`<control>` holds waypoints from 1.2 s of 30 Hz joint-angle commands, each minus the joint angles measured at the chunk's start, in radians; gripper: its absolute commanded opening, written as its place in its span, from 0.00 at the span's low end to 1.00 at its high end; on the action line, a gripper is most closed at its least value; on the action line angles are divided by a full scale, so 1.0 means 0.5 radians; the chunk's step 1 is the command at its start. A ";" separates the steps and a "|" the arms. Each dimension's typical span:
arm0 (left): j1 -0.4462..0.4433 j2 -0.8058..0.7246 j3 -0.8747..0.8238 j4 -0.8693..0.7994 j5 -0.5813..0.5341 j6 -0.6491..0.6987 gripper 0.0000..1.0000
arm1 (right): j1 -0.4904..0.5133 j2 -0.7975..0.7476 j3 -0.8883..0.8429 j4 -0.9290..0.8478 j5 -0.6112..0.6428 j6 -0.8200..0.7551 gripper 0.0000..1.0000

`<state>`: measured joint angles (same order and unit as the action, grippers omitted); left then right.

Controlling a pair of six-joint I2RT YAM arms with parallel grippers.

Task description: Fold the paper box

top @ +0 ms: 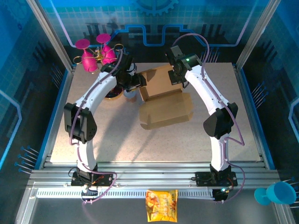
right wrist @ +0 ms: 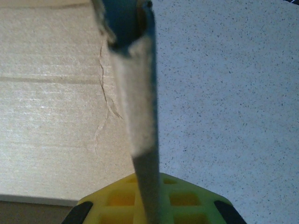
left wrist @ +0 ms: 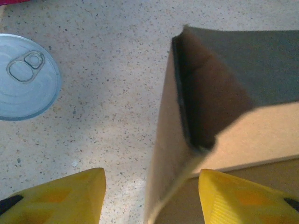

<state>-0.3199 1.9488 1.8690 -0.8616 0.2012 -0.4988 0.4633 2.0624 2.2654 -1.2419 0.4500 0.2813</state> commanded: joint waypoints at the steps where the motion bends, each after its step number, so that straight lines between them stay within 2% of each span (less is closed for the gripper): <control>1: -0.030 0.063 0.072 0.049 -0.129 0.044 0.51 | -0.024 -0.041 0.062 -0.042 -0.053 0.039 0.00; 8: -0.073 0.132 0.104 0.037 -0.341 0.072 0.24 | -0.028 -0.037 0.059 -0.044 -0.067 0.042 0.00; 11: -0.104 0.160 0.166 -0.058 -0.497 0.091 0.08 | -0.025 -0.033 0.062 -0.052 -0.029 0.045 0.00; 15: -0.137 0.192 0.254 -0.191 -0.637 0.103 0.01 | -0.024 -0.020 0.053 -0.086 0.073 0.068 0.00; 20: -0.180 0.267 0.383 -0.422 -0.889 0.074 0.00 | -0.003 -0.045 -0.014 -0.065 0.204 0.141 0.00; 24: -0.201 0.242 0.331 -0.436 -1.042 0.071 0.00 | 0.009 -0.041 -0.033 -0.077 0.281 0.176 0.00; 29: -0.199 0.179 0.258 -0.338 -0.984 0.079 0.00 | 0.012 -0.069 -0.087 -0.021 0.224 0.165 0.00; 31: -0.201 0.143 0.205 -0.244 -0.853 0.111 0.00 | 0.013 -0.074 -0.084 -0.001 0.168 0.150 0.00; 33: -0.199 0.104 0.148 -0.161 -0.734 0.119 0.09 | 0.014 -0.069 -0.063 -0.005 0.133 0.143 0.00; 36: -0.200 0.047 0.060 -0.056 -0.604 0.105 0.14 | 0.009 -0.069 -0.055 -0.002 0.093 0.140 0.00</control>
<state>-0.4335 2.0289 1.9381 -0.9020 -0.1345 -0.4690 0.4786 2.0624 2.2261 -1.2240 0.4778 0.3481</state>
